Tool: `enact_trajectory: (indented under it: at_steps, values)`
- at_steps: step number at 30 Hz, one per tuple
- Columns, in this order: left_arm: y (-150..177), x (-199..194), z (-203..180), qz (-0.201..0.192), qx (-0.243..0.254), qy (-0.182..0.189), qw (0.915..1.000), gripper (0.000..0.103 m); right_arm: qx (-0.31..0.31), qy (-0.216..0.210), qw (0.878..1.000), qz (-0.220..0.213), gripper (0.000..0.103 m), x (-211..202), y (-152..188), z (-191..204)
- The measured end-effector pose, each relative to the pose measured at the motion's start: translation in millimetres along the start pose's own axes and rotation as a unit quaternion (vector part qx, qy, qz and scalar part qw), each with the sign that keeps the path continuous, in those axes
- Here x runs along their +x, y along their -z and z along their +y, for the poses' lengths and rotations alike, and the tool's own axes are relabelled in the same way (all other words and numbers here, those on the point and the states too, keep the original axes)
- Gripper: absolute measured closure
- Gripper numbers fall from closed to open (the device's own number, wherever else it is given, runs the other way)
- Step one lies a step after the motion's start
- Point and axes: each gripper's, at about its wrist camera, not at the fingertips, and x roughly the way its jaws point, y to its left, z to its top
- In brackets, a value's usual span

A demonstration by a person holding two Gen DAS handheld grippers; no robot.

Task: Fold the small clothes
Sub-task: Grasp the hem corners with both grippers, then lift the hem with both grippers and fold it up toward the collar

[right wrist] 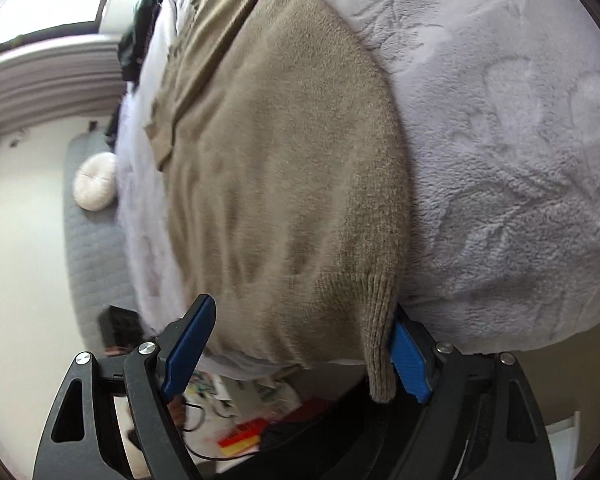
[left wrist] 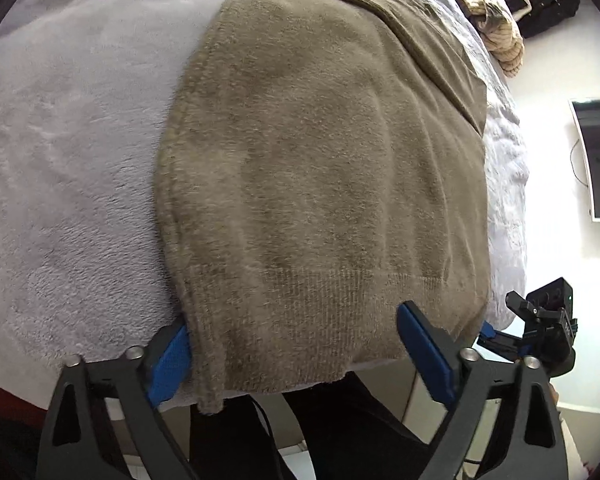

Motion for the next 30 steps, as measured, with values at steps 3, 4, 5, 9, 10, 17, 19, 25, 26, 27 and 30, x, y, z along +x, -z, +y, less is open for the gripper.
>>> enact_trajectory:
  at_steps: [3,4,5,9,10,17,19,25,26,27,30]
  values:
    - [1,-3,10,-0.001,-0.016,0.003,0.9999,0.026,0.02,-0.003,1.0,0.001,0.032,0,3,-12]
    - [1,-3,13,0.0,-0.017,-0.001,0.9999,0.035,0.022,-0.003,1.0,0.004,0.04,1,3,-15]
    - [0,-4,15,0.002,-0.014,-0.008,0.9999,0.046,0.022,-0.001,1.0,0.008,0.045,2,3,-19]
    - [0,-4,21,0.016,-0.001,-0.009,0.9998,0.077,0.032,-0.015,0.999,0.015,0.088,3,6,-26]
    - [0,-7,23,0.02,-0.003,0.005,0.9998,0.088,0.029,-0.024,0.999,0.014,0.088,1,6,-23]
    - [-9,-45,25,-0.023,-0.034,0.123,0.9916,0.091,0.031,-0.133,0.99,0.018,0.089,-10,-9,8]
    - [-19,-55,21,-0.04,-0.042,0.138,0.9887,0.091,0.029,-0.159,0.987,0.015,0.09,-14,-21,22]
    - [-89,-87,-14,-0.105,-0.027,0.158,0.9815,0.091,0.014,-0.239,0.971,-0.023,0.095,-22,-77,78]
    - [-102,-90,-22,-0.114,-0.021,0.159,0.9805,0.091,0.007,-0.245,0.969,-0.026,0.095,-22,-88,87]
    - [-116,-93,-30,-0.123,-0.015,0.159,0.9795,0.091,-0.002,-0.25,0.968,-0.03,0.095,-22,-103,98]
    - [-166,-99,-56,-0.146,0.006,0.153,0.9774,0.091,-0.017,-0.263,0.964,-0.036,0.095,-18,-140,122]
